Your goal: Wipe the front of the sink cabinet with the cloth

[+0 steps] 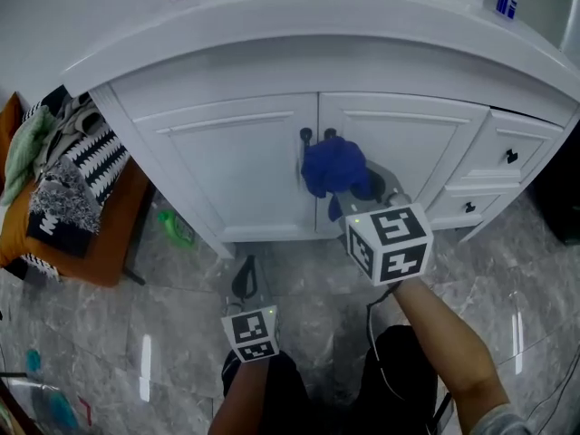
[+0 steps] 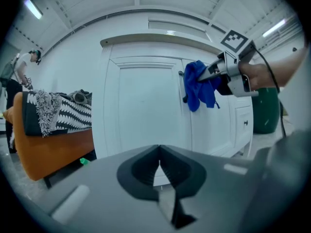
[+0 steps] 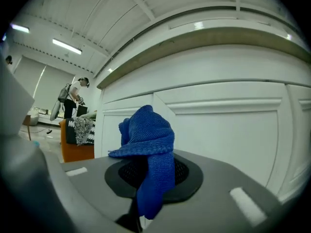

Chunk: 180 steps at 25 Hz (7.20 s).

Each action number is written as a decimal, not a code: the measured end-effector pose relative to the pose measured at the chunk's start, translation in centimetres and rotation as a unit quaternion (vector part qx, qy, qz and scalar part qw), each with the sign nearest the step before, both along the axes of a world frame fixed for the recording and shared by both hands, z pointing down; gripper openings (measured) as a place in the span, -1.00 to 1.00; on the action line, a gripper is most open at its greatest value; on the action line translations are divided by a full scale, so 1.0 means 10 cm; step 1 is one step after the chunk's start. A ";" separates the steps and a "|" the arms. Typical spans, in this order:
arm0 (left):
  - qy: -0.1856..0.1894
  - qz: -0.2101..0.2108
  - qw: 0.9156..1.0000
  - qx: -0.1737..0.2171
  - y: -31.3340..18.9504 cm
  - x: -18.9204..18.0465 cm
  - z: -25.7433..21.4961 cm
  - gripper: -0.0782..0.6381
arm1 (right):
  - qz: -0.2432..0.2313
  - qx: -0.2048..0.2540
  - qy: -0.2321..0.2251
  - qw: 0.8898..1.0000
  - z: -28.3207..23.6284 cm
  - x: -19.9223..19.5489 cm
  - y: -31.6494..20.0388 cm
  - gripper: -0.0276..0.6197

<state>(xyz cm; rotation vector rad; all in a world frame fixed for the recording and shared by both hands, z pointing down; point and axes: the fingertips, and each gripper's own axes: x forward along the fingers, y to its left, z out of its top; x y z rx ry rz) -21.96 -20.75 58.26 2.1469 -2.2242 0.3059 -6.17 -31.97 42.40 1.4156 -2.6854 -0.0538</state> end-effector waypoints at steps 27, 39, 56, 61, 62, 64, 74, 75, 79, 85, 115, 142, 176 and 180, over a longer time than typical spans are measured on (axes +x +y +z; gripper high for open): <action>-0.038 0.035 0.998 -0.027 -0.17 0.34 0.15 -0.76 | 0.221 -0.064 0.028 0.973 0.46 2.16 -0.45 -0.72; -0.038 0.034 0.998 -0.024 -0.10 0.35 0.08 -0.76 | 0.258 -0.119 0.068 0.956 1.29 2.18 -0.47 -0.72; -0.013 0.023 0.999 -0.022 -0.03 0.22 0.06 -0.76 | 0.210 -0.108 0.049 0.970 1.08 0.86 -0.38 -0.72; -0.015 0.023 1.000 -0.010 0.03 0.17 -0.03 -0.76 | 0.187 -0.117 0.046 0.974 1.19 0.49 -0.34 -0.72; -0.014 0.022 1.000 -0.009 0.04 0.15 -0.04 -0.76 | 0.183 -0.121 0.046 0.975 1.21 0.42 -0.32 -0.72; -0.010 0.020 1.000 -0.007 0.06 0.13 -0.05 -0.76 | 0.183 -0.126 0.049 0.974 1.25 0.32 -0.30 -0.72; 0.007 0.006 1.000 0.002 0.16 -0.03 -0.11 -0.76 | 0.129 -0.150 0.047 0.979 1.33 -0.34 -0.16 -0.72; 0.009 0.003 1.000 0.004 0.18 -0.06 -0.12 -0.76 | 0.121 -0.151 0.045 0.980 1.33 -0.43 -0.15 -0.72; 0.020 -0.009 1.000 0.013 0.23 -0.14 -0.19 -0.76 | 0.104 -0.148 0.055 0.982 1.28 -0.79 -0.15 -0.71; 0.031 -0.026 0.999 0.020 0.32 -0.29 -0.23 -0.76 | 0.051 -0.169 0.063 0.982 1.28 -1.43 -0.10 -0.71; 0.072 -0.060 0.995 0.032 0.51 -0.71 -0.24 -0.76 | 0.066 -0.367 -0.122 0.920 2.06 -1.76 -0.04 -0.71; 0.008 0.023 0.999 -0.022 -0.05 0.12 0.11 -0.76 | 0.250 -0.339 -0.078 0.904 2.45 1.19 -0.40 -0.71; 0.014 0.068 0.997 -0.033 0.32 0.74 -0.74 -0.76 | 0.050 -0.122 0.019 0.991 1.11 1.72 0.11 -0.71; 0.039 0.096 0.994 -0.012 0.58 0.97 -1.72 -0.76 | -0.003 -0.114 0.012 0.993 0.23 1.55 0.56 -0.70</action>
